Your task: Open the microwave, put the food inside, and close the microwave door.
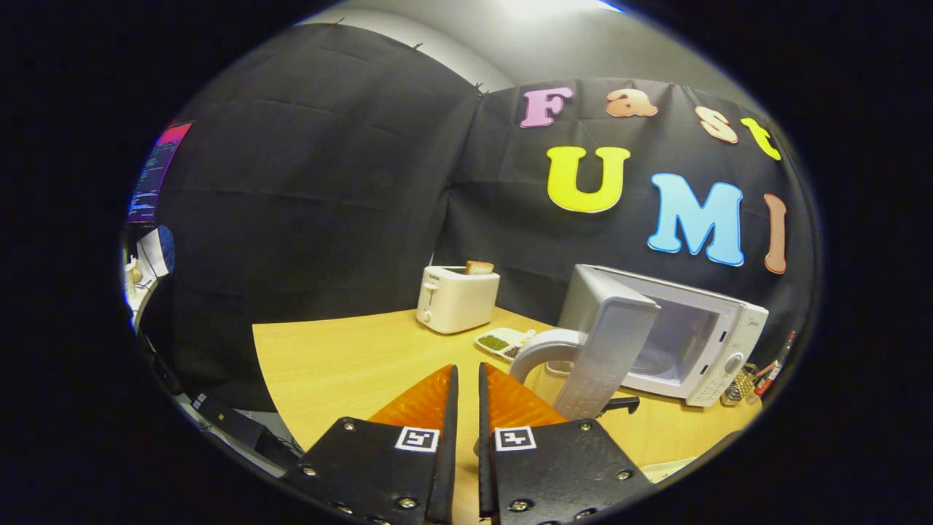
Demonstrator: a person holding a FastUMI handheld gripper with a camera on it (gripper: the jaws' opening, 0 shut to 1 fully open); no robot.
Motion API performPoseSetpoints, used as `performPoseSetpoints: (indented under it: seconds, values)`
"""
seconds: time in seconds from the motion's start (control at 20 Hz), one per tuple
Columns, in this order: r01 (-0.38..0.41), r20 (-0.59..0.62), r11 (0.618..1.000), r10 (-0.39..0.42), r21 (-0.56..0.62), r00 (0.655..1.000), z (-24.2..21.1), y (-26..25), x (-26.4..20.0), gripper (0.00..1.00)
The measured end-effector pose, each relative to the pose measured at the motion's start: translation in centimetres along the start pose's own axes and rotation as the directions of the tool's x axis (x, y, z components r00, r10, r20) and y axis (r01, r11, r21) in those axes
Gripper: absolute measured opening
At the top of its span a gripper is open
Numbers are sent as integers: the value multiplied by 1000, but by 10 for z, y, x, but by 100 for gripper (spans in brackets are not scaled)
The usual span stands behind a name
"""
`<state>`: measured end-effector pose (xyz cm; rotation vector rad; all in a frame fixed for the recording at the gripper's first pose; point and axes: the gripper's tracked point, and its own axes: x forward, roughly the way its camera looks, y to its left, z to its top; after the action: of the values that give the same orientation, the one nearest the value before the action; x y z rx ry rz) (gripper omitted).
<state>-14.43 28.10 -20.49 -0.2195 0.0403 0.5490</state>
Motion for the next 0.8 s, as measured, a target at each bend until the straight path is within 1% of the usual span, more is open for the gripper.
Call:
performPoseSetpoints:
  seconds: [0.1, 0.25, 0.45, 0.6, 0.65, 0.7, 0.75, 0.8]
  values:
    - [58, 1, 998, -58, 10, 998, -1, -29, -3, 14]
    - [173, -20, 984, -172, 40, 985, -8, -81, -1, 14]
    - [249, -74, 962, -242, 114, 967, -23, -138, 9, 14]
    - [298, -95, 948, -288, 115, 953, -34, -176, 20, 14]
    - [325, -86, 941, -318, 95, 944, -35, -189, 24, 14]
    - [368, -90, 927, -361, 76, 928, -38, -206, 27, 14]
    - [408, -99, 910, -400, 78, 911, -43, -221, 30, 14]
    - [433, -115, 895, -421, 108, 900, -47, -233, 33, 14]
